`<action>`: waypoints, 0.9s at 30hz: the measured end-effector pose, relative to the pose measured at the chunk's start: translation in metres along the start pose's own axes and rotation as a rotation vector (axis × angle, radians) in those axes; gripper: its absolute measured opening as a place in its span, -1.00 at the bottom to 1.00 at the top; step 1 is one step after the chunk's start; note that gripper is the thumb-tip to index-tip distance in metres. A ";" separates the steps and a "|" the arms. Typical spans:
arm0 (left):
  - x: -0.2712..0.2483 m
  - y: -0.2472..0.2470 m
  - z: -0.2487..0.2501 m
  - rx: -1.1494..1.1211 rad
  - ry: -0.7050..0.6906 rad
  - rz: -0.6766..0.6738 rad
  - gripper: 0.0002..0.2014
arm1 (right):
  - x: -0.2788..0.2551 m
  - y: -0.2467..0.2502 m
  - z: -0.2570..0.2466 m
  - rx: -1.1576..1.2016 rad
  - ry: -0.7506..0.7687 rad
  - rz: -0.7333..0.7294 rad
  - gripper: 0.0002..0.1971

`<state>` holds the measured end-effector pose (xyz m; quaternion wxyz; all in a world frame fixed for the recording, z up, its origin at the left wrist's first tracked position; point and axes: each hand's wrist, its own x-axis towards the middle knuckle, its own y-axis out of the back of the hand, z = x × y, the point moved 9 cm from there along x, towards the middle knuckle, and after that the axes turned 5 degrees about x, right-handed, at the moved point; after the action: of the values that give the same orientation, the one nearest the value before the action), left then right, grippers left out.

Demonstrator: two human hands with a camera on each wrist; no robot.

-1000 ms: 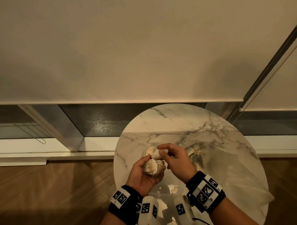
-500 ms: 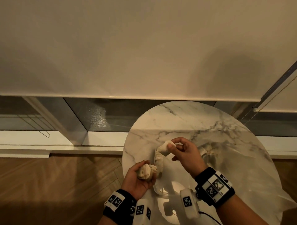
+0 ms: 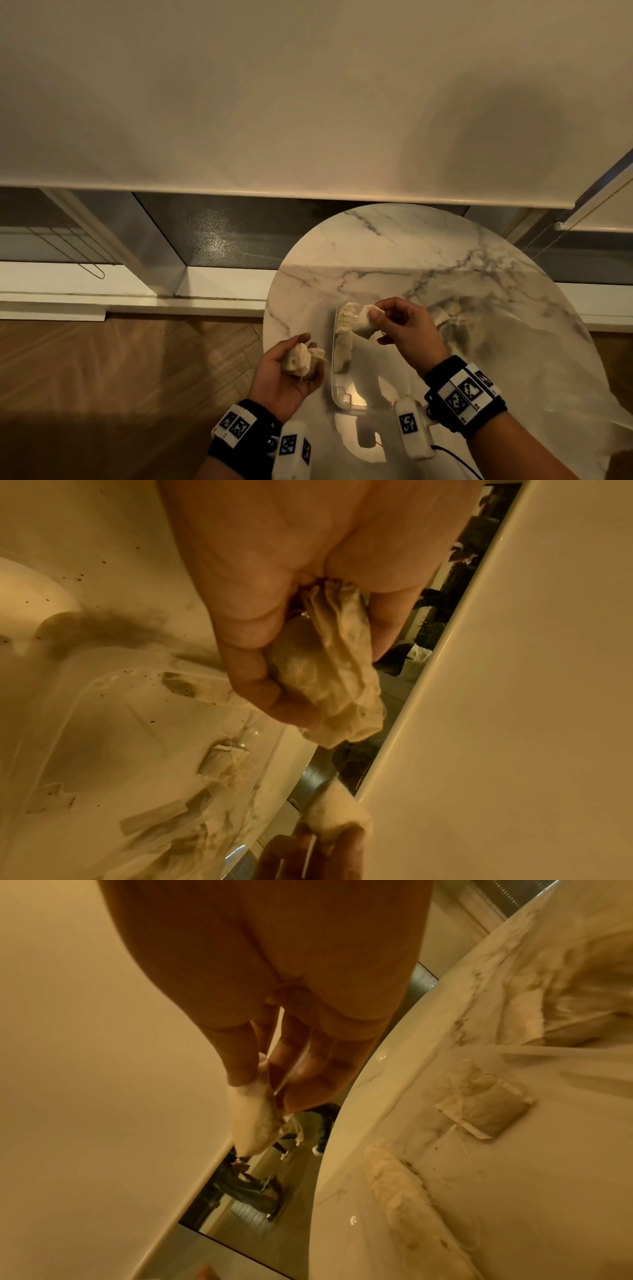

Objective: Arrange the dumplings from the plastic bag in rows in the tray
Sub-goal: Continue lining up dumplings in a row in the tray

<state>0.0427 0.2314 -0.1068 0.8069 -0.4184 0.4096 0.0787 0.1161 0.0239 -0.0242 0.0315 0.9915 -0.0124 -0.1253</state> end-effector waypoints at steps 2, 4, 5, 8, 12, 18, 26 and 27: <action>-0.001 -0.002 0.002 -0.018 -0.006 -0.037 -0.76 | 0.003 0.005 0.011 -0.004 -0.025 0.021 -0.94; -0.003 -0.006 0.002 -0.036 0.005 -0.089 -0.69 | 0.005 0.009 0.023 -0.025 -0.055 0.040 -0.94; -0.004 -0.009 0.001 -0.047 0.011 -0.119 -0.66 | 0.006 0.011 0.029 -0.040 -0.071 0.041 -0.94; -0.008 -0.016 0.000 -0.071 0.021 -0.179 -0.60 | 0.009 0.008 0.046 -0.058 -0.118 0.017 -0.95; -0.007 -0.021 -0.001 -0.066 0.020 -0.199 -0.56 | 0.011 0.005 0.065 -0.118 -0.153 -0.036 -0.94; -0.002 -0.019 -0.004 -0.056 0.017 -0.207 -0.52 | 0.014 -0.001 0.079 -0.145 -0.199 -0.118 -0.92; -0.004 -0.029 -0.005 -0.025 0.039 -0.358 -0.22 | 0.016 -0.010 0.102 -0.336 -0.270 -0.221 -0.89; -0.004 -0.029 -0.004 -0.029 0.039 -0.369 -0.22 | 0.016 -0.012 0.106 -0.355 -0.282 -0.243 -0.89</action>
<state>0.0510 0.2105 -0.0878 0.7933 -0.4996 0.3404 -0.0727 0.1059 0.0295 -0.1311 0.1874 0.9374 0.1250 -0.2654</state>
